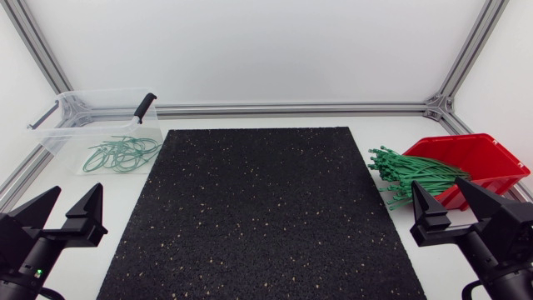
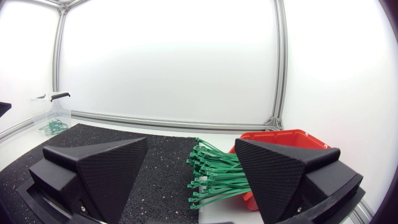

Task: Take a green cable tie from the red box, thread the tail through the head to close it, then place it in the transparent bin on the left.

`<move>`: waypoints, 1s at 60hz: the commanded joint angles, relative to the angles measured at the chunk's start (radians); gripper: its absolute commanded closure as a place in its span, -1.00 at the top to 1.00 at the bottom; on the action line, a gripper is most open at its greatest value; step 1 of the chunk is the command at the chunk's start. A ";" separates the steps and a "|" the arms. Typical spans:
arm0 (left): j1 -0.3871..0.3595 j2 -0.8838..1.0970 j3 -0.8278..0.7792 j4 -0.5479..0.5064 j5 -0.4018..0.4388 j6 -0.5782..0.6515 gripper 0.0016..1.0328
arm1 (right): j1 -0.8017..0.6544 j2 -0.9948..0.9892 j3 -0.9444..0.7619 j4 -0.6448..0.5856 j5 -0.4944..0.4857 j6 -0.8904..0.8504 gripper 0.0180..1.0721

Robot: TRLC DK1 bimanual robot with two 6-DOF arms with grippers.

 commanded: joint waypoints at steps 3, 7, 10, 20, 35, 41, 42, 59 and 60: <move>0.001 -0.008 -0.039 -0.017 0.002 -0.016 0.92 | 0.003 -0.011 -0.024 0.008 -0.001 -0.015 0.93; -0.001 -0.008 -0.039 -0.017 0.002 -0.016 0.92 | 0.003 -0.011 -0.024 0.010 -0.001 -0.015 0.93; -0.001 -0.008 -0.039 -0.017 0.002 -0.016 0.92 | 0.005 -0.011 -0.024 0.010 -0.001 -0.015 0.93; -0.002 -0.008 -0.039 -0.017 0.002 -0.016 0.92 | 0.005 -0.012 -0.022 0.013 0.001 -0.015 0.93; -0.002 -0.008 -0.039 -0.017 0.002 -0.016 0.92 | 0.005 -0.011 0.045 -0.019 0.014 0.012 0.93; -0.002 -0.007 -0.039 -0.017 0.002 -0.016 0.92 | 0.000 -0.008 0.103 -0.053 0.020 0.030 0.93; -0.002 -0.008 -0.039 -0.017 0.002 -0.016 0.92 | 0.000 -0.008 0.111 -0.056 0.020 0.030 0.93; -0.008 -0.008 -0.039 -0.017 0.002 -0.016 0.92 | 0.005 0.192 0.301 -0.141 0.019 0.031 0.93; -0.008 -0.008 -0.039 -0.017 0.002 -0.016 0.92 | 0.005 0.202 0.312 -0.145 0.016 0.030 0.93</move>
